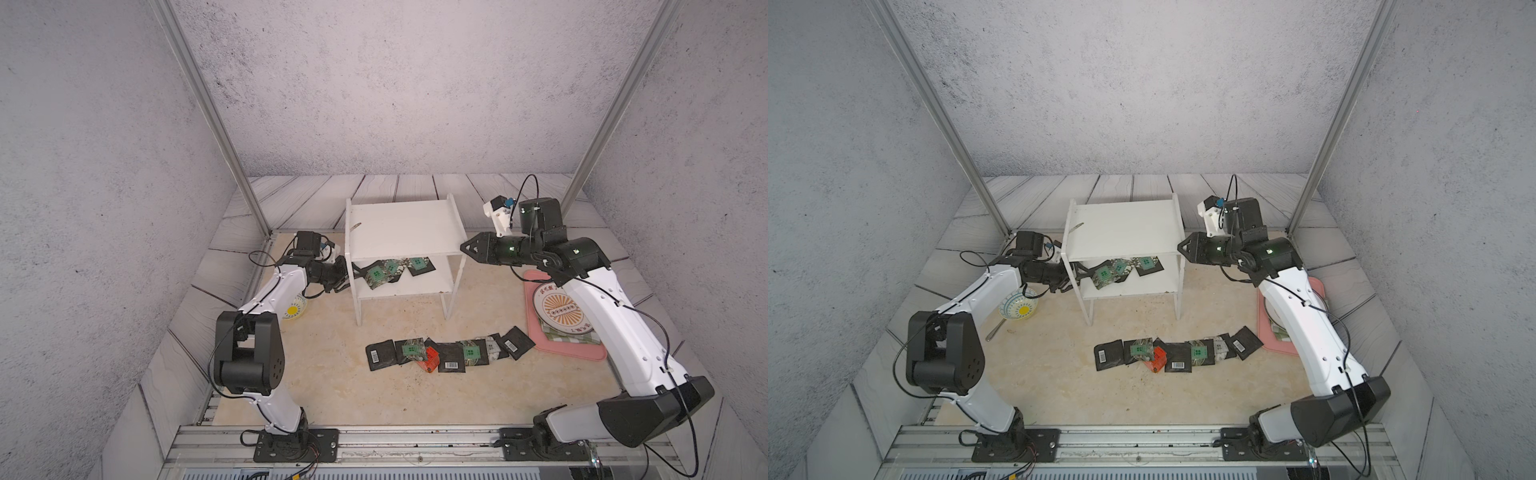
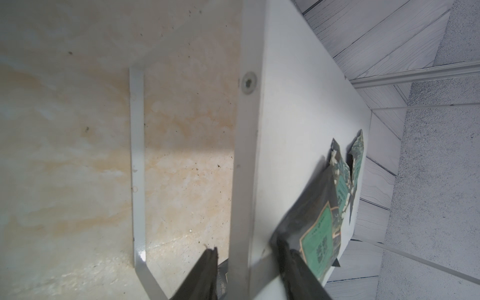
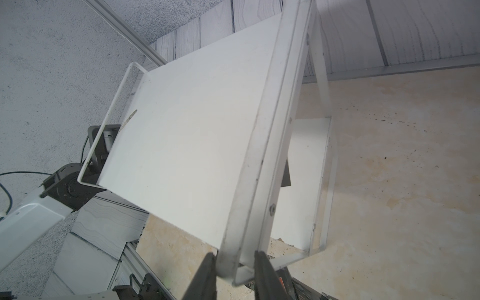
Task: Remove the tea bags from the shelf
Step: Pick up the tea bag from the shelf.
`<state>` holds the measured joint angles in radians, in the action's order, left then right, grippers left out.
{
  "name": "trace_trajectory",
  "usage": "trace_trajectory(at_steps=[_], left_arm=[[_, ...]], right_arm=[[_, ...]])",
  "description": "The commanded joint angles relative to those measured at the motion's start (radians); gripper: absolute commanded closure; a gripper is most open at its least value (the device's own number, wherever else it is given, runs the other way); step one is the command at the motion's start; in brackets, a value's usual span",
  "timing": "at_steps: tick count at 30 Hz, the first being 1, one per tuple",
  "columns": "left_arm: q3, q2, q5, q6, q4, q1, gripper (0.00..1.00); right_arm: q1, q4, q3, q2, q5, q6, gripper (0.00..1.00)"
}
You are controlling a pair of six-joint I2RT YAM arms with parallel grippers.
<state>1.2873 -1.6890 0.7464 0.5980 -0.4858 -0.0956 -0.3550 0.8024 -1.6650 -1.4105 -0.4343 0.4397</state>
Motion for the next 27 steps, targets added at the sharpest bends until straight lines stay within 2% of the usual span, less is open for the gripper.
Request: trace_trajectory(at_steps=[1, 4, 6, 9, 12, 19, 27], left_arm=[[0.023, 0.040, -0.027, -0.032, -0.043, 0.006, 0.54], [0.033, 0.041, -0.007, -0.028, -0.043, 0.006, 0.50], [0.036, 0.041, 0.005, -0.018, -0.031, 0.004, 0.41], [0.052, 0.025, 0.018, -0.010, -0.022, -0.006, 0.32], [0.078, -0.011, 0.019, -0.014, -0.034, -0.027, 0.29], [0.087, -0.061, 0.016, -0.010, -0.017, -0.047, 0.30], [0.059, -0.047, -0.004, -0.030, -0.029, -0.042, 0.40]], right_arm=[[-0.004, -0.008, 0.011, 0.012, 0.017, -0.009, 0.72], [-0.004, -0.008, 0.011, 0.011, 0.016, -0.009, 0.72], [-0.003, -0.008, 0.011, 0.010, 0.013, -0.007, 0.72], [-0.005, -0.012, 0.013, 0.009, 0.014, -0.007, 0.72], [-0.004, -0.015, 0.011, 0.005, 0.009, -0.004, 0.72], [-0.003, -0.018, 0.013, 0.002, 0.005, 0.001, 0.72], [-0.004, -0.023, 0.016, -0.005, 0.002, 0.004, 0.72]])
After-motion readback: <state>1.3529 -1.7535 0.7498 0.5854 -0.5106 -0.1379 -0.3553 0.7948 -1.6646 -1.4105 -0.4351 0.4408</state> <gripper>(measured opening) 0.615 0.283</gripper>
